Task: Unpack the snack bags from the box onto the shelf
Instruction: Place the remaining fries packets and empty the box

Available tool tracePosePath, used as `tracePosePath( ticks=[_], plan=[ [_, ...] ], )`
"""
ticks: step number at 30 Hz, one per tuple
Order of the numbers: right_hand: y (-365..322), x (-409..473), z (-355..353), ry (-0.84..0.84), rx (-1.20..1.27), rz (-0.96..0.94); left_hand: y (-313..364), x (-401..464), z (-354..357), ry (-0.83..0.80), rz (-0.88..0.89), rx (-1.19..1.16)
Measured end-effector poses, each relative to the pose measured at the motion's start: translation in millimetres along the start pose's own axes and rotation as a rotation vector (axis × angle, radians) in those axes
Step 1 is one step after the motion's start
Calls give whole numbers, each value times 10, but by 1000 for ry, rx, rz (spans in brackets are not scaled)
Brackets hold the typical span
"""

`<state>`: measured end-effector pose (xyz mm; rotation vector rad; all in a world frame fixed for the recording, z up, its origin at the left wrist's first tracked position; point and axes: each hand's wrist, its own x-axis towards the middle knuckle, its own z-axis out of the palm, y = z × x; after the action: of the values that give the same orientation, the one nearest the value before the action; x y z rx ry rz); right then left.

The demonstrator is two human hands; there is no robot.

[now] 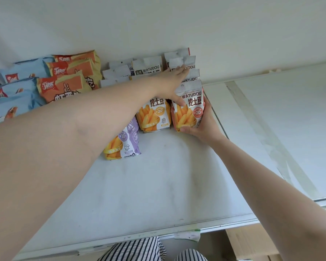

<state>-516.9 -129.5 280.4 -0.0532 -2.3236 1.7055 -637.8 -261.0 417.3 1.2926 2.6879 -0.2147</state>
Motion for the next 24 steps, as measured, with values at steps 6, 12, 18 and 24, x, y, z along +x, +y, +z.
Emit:
tracePosePath(
  ticks=[6,12,18,24],
  plan=[
    [11,9,-29,16,-61,-1,-17,26,14,-40,-16,125],
    [-30,-8,169,180,-15,80,-62,47,59,44,9,221],
    [54,-18,208,187,36,47,-32,48,54,59,15,197],
    [80,60,83,83,-52,75,-20,57,55,25,2,141]
  ],
)
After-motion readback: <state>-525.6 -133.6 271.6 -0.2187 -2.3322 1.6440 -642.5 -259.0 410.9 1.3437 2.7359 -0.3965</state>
